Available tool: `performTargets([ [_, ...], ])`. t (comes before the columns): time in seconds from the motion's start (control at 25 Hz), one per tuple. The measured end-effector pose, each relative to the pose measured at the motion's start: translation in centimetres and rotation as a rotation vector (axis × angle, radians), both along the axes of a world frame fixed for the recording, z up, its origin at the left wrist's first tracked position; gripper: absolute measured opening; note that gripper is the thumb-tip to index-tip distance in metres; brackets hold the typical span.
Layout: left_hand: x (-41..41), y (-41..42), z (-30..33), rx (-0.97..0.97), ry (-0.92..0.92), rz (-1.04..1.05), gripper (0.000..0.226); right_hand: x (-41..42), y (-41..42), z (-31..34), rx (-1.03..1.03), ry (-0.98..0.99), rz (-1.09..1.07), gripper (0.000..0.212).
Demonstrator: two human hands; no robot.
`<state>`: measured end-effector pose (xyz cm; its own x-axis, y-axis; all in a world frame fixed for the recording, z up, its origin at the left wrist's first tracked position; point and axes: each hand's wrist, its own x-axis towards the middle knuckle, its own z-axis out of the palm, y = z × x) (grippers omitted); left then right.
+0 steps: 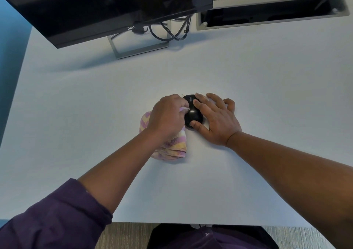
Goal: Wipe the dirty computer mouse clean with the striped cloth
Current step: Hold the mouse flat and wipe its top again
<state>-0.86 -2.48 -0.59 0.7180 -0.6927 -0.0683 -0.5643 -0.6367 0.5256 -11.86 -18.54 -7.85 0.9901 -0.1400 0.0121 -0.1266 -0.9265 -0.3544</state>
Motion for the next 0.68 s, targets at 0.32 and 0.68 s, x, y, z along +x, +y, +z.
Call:
performTargets([
  [0.32,-0.8,-0.1,0.0,-0.005,-0.042,-0.075,0.011,0.0,-0.1,0.1,0.005,0.009,-0.003,0.070],
  [0.68,-0.5,-1.3,0.3,0.034,0.026,0.027,0.010,0.1,-0.1,0.4,0.004,0.031,0.005,0.072],
])
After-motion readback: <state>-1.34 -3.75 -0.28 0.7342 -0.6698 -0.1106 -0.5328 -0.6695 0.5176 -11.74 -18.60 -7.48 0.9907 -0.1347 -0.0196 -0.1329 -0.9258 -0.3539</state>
